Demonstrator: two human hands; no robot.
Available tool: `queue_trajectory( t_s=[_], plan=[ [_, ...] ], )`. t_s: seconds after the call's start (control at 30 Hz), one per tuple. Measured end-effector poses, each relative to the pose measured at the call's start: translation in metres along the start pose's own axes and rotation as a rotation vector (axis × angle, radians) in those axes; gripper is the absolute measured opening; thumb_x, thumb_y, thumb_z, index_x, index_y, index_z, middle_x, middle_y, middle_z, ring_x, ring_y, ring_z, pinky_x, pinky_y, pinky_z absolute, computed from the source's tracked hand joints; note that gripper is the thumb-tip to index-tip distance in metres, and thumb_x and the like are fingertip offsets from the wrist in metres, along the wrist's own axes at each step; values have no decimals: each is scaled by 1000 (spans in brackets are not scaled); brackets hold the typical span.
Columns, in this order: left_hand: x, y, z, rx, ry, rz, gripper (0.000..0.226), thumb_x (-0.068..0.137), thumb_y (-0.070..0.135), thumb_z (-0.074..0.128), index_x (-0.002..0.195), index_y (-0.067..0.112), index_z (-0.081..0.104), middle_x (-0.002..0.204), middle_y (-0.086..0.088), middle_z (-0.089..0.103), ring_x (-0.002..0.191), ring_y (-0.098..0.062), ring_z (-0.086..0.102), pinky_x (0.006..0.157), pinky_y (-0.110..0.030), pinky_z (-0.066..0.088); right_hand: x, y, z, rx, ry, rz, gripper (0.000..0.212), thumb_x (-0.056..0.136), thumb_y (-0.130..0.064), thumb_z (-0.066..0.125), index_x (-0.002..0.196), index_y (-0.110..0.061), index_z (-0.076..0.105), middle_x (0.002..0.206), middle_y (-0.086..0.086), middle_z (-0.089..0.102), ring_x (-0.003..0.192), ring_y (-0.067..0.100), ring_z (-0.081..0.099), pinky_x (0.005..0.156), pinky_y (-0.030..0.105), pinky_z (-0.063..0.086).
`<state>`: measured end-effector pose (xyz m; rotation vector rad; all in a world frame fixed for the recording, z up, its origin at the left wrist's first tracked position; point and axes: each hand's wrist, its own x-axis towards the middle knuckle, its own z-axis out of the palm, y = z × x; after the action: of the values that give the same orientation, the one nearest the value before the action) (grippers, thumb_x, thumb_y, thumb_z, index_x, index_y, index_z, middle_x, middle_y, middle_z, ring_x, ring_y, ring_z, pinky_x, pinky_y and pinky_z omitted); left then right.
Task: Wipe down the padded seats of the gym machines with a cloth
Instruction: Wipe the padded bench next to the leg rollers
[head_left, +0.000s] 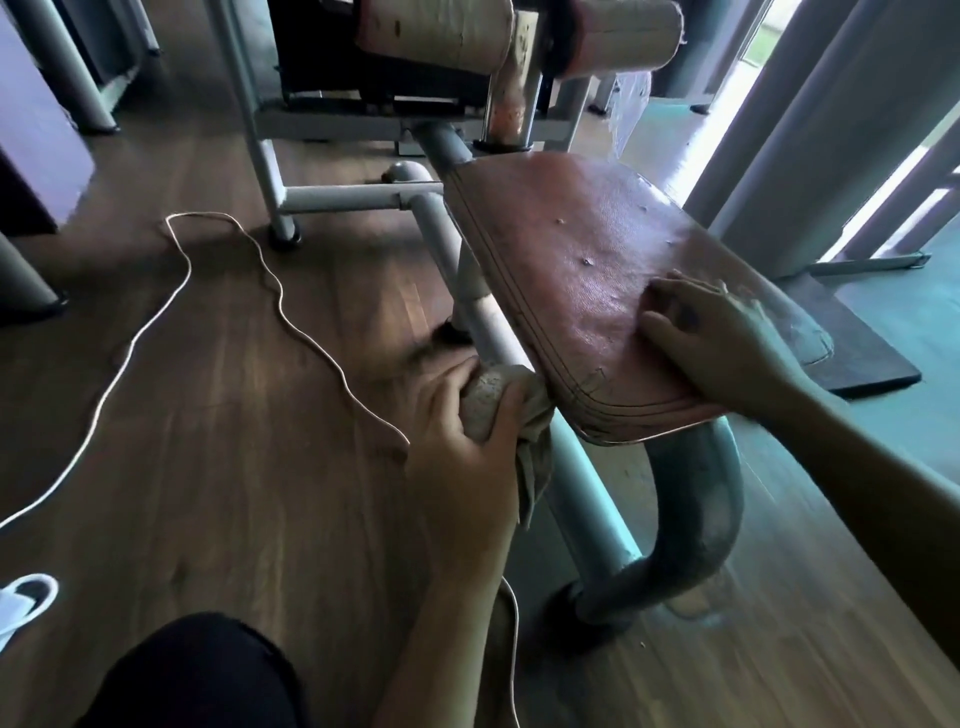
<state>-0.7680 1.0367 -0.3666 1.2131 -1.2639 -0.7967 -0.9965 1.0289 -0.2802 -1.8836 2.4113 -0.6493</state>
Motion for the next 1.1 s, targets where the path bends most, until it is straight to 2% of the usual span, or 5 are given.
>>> queue_trajectory(
  t_s=[0.17,0.53,0.7,0.93,1.1],
  plan=[
    [-22,15,17,-135,-44,14,36,93,35,67,124,17,66,123,14,61,118,3,55,99,-14,41,-2,-42,23,-88,-79,-1,68,88,-70,34,149,-41,43,164,-13,29,152,36,20,121,63,15],
    [1,-12,41,-224,-83,-94,17,97,14,63,110,22,70,107,4,68,103,-11,64,93,-42,53,-3,-45,24,-35,3,35,64,87,-66,30,144,-44,49,159,-16,38,148,28,32,119,60,25],
    [-49,12,35,-303,-57,-130,17,98,25,60,108,37,67,106,13,69,104,-8,65,90,-24,51,-6,-47,24,5,41,53,57,88,-59,36,141,-45,53,157,-17,41,151,25,28,121,56,23],
    [-23,1,45,-336,89,-142,14,101,21,61,114,16,62,109,2,68,105,-21,67,87,-47,55,-7,-47,22,56,87,41,52,89,-56,39,136,-45,58,152,-20,47,145,17,36,115,54,35],
    [-38,8,40,-277,64,52,12,98,13,62,107,9,66,118,1,66,115,-18,64,96,-38,51,-7,-45,23,71,98,37,54,86,-56,39,136,-45,58,151,-18,48,142,23,42,110,58,40]
  ],
)
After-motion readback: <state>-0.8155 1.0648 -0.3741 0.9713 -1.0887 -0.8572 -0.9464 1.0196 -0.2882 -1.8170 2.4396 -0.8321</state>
